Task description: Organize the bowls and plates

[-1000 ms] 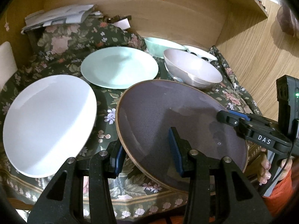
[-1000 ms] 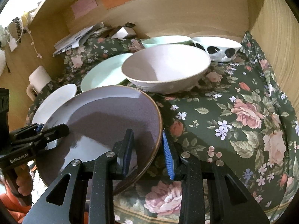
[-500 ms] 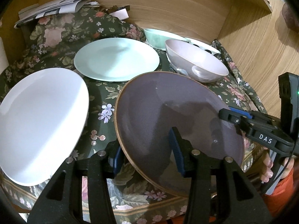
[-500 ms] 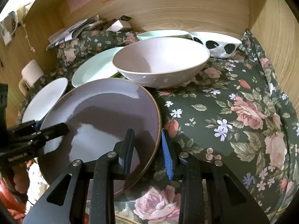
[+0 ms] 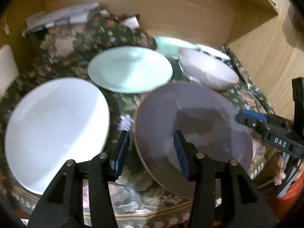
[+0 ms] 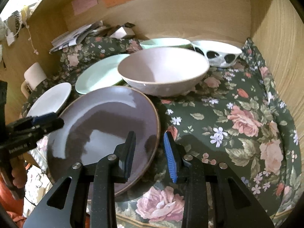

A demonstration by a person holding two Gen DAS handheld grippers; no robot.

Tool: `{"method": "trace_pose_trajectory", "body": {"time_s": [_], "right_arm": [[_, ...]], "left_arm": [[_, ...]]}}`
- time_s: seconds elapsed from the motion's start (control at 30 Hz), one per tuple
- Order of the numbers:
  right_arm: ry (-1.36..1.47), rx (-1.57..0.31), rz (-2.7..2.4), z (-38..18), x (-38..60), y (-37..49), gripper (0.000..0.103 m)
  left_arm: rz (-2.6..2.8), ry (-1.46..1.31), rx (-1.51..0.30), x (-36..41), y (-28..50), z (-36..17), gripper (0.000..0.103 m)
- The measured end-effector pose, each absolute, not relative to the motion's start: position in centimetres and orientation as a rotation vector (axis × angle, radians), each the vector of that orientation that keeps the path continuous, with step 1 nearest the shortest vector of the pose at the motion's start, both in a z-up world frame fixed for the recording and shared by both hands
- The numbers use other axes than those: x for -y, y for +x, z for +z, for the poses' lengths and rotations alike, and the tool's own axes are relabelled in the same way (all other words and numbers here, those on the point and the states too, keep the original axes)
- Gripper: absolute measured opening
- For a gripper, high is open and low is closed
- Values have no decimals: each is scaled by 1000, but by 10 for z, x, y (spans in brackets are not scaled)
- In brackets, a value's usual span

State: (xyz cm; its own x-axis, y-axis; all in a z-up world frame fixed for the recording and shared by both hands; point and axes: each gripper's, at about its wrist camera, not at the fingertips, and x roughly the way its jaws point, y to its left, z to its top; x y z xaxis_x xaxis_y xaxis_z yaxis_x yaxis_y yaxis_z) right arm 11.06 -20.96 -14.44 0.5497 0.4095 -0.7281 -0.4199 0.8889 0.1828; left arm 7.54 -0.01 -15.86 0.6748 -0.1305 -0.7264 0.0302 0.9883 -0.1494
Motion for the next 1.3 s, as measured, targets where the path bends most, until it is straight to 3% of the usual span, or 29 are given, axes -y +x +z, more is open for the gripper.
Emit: {"method": "trace_pose_trajectory", "body": {"time_s": [0.13,0.3,0.37,0.43,0.57,0.6,0.7,1.3], "right_arm": [[-14,-809,513,-129,205,106,38],[-12,-740,541,-109,194,101,56],[-19,-717,554,-102,187,101,59],[-28,-695,568,-95,178,101,62],[-35,-660,598,-86,162,102,72],[-33,-654,609,-84,156,103,74],[-33,-650,635,-81,143,106,74],[-158,-794,789,-97,32,132,74]], "left_arm": [[-53,-110,-758,-6,68,-138,60],[-15,-110,-709,-18,62,-116,60],[4,-120,-697,-26,59,-110,64],[14,-137,-680,-36,56,-105,76],[64,-149,-654,-56,49,-97,76],[75,-149,-652,-60,49,-96,80],[119,-149,-632,-76,43,-93,90],[243,-200,-722,-163,31,-130,92]]}}
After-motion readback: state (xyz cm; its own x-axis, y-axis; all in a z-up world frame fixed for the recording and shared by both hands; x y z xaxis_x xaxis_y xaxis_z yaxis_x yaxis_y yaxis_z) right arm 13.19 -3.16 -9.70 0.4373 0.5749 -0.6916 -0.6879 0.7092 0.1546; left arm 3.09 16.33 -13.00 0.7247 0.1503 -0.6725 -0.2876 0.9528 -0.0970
